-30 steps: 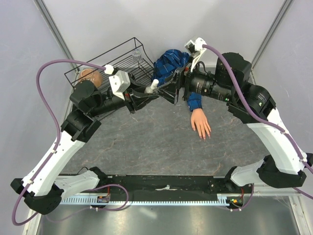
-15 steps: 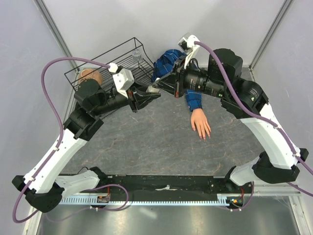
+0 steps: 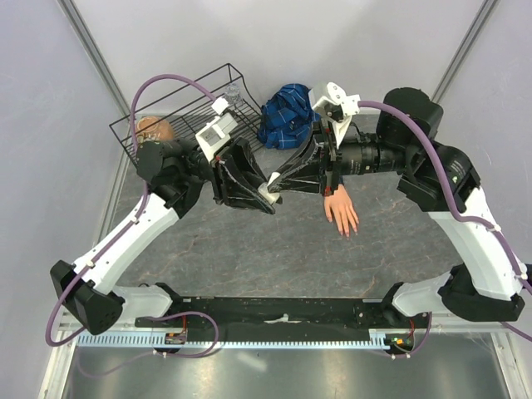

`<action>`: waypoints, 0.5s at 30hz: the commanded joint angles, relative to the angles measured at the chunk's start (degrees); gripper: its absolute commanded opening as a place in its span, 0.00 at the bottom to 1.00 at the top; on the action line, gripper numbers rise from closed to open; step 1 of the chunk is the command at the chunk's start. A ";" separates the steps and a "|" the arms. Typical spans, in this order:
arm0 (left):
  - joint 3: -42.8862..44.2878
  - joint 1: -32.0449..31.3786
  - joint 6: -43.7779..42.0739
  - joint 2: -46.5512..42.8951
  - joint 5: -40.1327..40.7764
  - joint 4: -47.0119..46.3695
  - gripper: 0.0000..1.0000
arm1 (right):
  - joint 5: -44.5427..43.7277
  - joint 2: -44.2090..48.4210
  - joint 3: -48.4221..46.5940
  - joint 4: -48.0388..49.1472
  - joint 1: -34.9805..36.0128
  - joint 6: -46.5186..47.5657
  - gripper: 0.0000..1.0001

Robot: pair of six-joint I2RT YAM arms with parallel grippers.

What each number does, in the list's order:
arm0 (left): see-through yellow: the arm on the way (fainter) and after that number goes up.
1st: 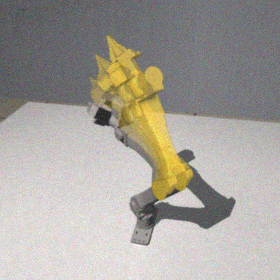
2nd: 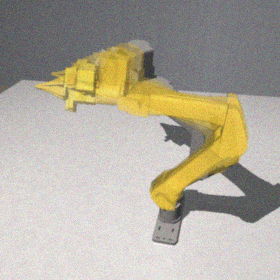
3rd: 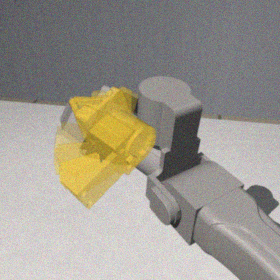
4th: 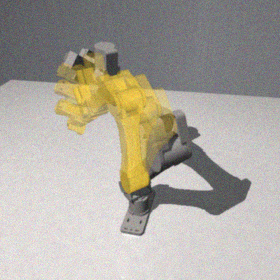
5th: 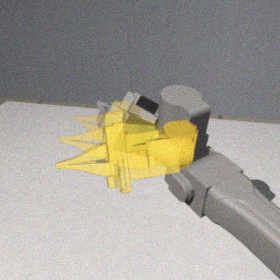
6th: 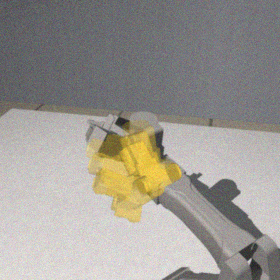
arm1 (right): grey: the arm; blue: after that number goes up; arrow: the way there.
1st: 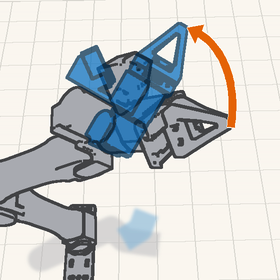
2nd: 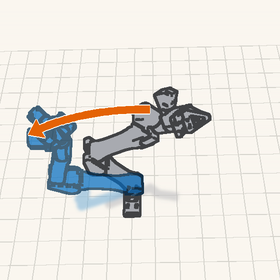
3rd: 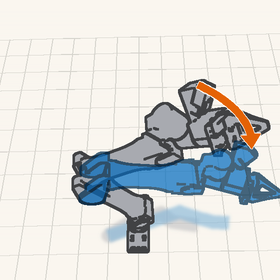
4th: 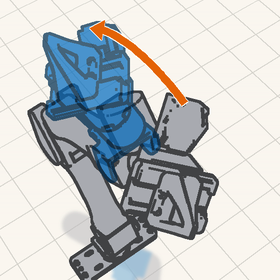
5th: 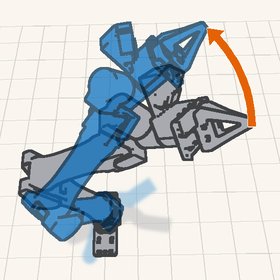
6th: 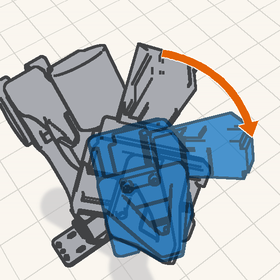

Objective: Paint the nails

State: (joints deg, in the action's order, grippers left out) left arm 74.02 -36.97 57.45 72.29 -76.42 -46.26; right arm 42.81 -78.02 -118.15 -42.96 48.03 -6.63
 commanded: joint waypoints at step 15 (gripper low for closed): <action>4.29 -0.21 -48.49 -10.86 31.43 45.21 0.02 | -15.11 -1.78 -0.33 2.09 0.40 -6.11 0.36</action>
State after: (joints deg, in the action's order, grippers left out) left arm 75.79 -36.88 16.32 61.28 -52.05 -3.27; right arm 31.38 -78.89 -117.82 -40.23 48.07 -11.77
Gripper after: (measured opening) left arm 0.327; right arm 0.285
